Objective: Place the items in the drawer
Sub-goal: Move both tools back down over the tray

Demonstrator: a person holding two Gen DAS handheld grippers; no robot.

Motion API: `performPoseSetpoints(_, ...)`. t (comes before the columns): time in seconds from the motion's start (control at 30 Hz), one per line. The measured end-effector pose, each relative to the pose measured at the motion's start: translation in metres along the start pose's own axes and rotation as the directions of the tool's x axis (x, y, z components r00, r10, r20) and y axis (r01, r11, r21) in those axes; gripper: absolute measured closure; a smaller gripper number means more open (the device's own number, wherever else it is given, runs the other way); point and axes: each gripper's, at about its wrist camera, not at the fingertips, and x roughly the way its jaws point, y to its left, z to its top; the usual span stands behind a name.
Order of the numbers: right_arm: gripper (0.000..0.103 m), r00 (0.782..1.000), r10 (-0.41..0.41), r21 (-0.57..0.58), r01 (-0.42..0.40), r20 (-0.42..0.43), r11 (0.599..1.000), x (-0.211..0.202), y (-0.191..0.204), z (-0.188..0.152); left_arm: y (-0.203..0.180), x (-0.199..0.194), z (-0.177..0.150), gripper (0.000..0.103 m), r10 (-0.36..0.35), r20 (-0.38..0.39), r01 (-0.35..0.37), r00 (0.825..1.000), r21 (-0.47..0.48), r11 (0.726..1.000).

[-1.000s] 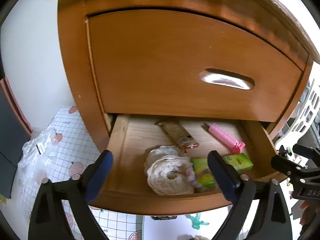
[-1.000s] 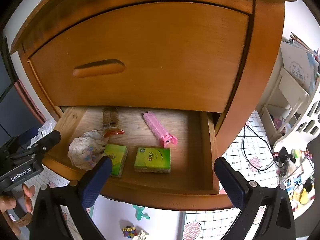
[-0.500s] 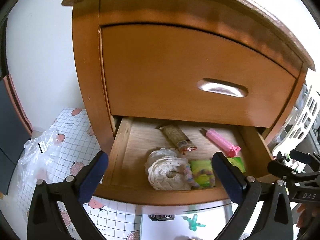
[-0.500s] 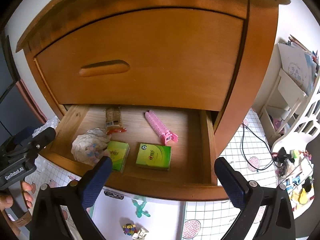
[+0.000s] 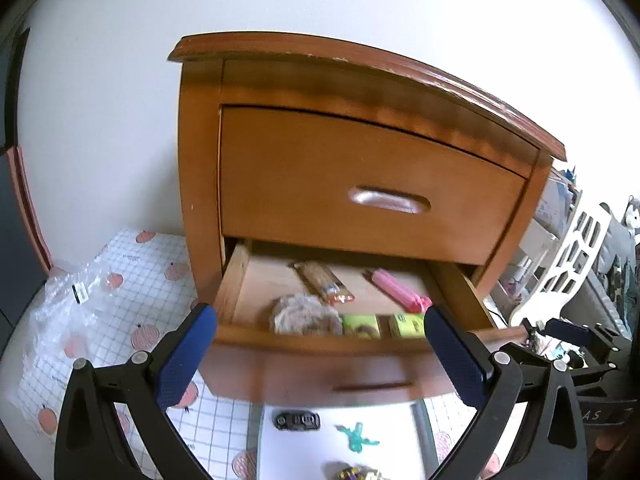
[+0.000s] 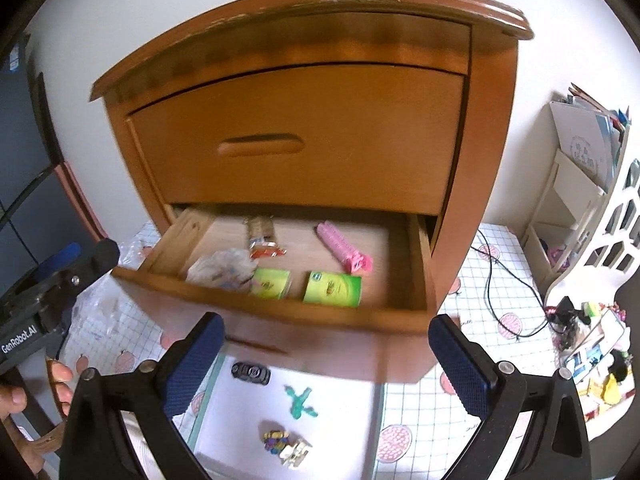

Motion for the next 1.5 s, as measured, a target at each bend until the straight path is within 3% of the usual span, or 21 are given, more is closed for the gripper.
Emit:
performPoseSetpoints(0.17,0.000,1.000,0.014,-0.007,-0.014,-0.017,1.000,-0.001,0.004,-0.034,0.005,-0.009,-0.033,0.000,-0.048,-0.016,0.048,0.999,-0.037,0.998)
performPoseSetpoints(0.4,0.000,0.996,0.025,0.018,-0.023,-0.090,1.000,0.022,0.004,-0.081,0.012,0.009,-0.084,0.000,-0.045,-0.104,0.038,0.994,-0.062,0.997)
performPoseSetpoints(0.73,0.000,0.978,0.016,0.072,-0.001,-0.209,0.997,0.078,0.002,-0.138,0.020,0.056,-0.151,0.000,-0.025,-0.278,-0.001,0.960,-0.090,0.996)
performPoseSetpoints(1.07,0.000,0.940,0.042,0.130,0.003,-0.338,0.991,0.133,-0.004,-0.190,0.029,0.098,-0.213,0.000,-0.009,-0.433,-0.037,0.901,-0.096,0.995)
performPoseSetpoints(1.33,0.000,0.915,0.081,0.152,-0.022,-0.395,0.988,0.159,0.000,-0.221,0.042,0.118,-0.236,0.000,0.003,-0.484,-0.069,0.875,-0.120,0.990)
performPoseSetpoints(1.5,0.000,0.905,0.098,0.166,-0.031,-0.413,0.986,0.171,0.001,-0.234,0.035,0.124,-0.242,0.000,0.007,-0.494,-0.063,0.870,-0.098,0.993)
